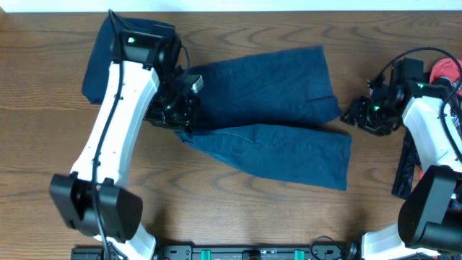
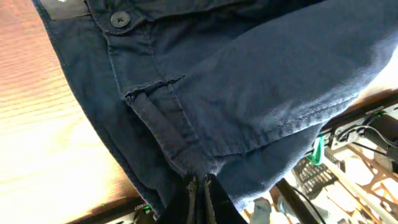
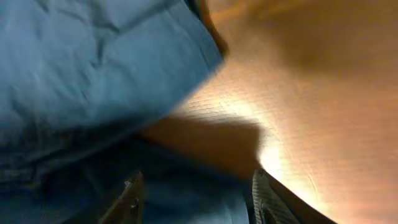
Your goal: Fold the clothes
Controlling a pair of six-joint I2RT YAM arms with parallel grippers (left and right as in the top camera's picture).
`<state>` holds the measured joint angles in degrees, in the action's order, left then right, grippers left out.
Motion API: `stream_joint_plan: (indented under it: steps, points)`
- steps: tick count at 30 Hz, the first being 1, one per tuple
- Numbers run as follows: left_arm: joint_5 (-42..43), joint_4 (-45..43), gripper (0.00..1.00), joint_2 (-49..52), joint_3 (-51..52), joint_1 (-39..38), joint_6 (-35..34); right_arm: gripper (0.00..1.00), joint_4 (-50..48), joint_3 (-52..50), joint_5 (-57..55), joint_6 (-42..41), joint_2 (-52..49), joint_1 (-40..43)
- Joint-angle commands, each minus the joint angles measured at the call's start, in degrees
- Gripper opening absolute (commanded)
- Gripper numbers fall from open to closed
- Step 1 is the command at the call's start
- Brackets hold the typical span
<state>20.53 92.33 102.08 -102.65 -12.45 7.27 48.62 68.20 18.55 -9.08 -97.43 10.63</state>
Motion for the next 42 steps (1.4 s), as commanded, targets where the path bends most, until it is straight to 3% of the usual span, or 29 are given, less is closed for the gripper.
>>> stream_joint_plan:
  steps: [1,4,7,11,15,18,19,21,27,31,37,40,42]
  points:
    - [-0.92,3.41,0.06,-1.57,0.22,0.09,-1.11,0.58,-5.27,-3.63,4.15,1.92,0.33,-1.33]
    - [-0.94,2.75,0.06,-1.57,0.22,0.09,-1.09,0.45,-7.41,-7.15,10.93,2.99,0.33,-3.15]
    - [-1.81,2.73,0.06,-1.57,0.22,0.15,-1.14,0.26,-0.22,-9.51,22.47,8.2,0.33,-6.16]
    - [-4.9,3.04,0.06,-1.57,0.22,0.15,-1.97,0.17,16.9,-9.7,28.11,17.38,0.94,-11.61]
    - [-8.31,3.8,0.11,-1.57,0.22,0.26,-3.5,0.14,22.45,-9.7,25.29,18.38,4.96,-14.97]
    - [-8.41,4.42,0.31,-1.57,0.22,0.26,-3.52,0.14,21.62,-9.7,17.22,12.15,9.09,-15.82]
    - [-8.41,4.48,0.48,-1.57,0.22,0.26,-3.52,0.14,20.68,-9.7,13.16,8.98,10.97,-15.93]
    - [-8.41,4.46,0.57,-1.6,0.22,0.26,-3.52,0.15,19.8,-9.73,10.32,7.61,12.83,-15.96]
    - [-8.37,4.46,0.61,-1.6,0.22,0.26,-3.56,0.24,17.99,-9.75,5.75,3.23,15.56,-15.93]
    - [-8.37,3.54,0.66,-1.57,0.22,0.24,-4.13,0.31,11.34,-11.02,2.16,-2.05,14.84,-15.93]
    - [-7.74,-1.42,0.68,-1.57,0.22,0.26,-5.01,0.36,-8.28,-16.04,-2.97,-15.19,11.08,-15.89]
    - [-7.76,-2.75,0.68,-1.57,0.22,0.26,-5.01,0.41,-18.03,-17.79,-2.95,-16.17,7.69,-15.91]
    - [-7.74,-4.55,0.69,-1.55,0.22,0.24,-5.03,0.38,-23.78,-18.18,-3.93,-16.33,4.7,-15.89]
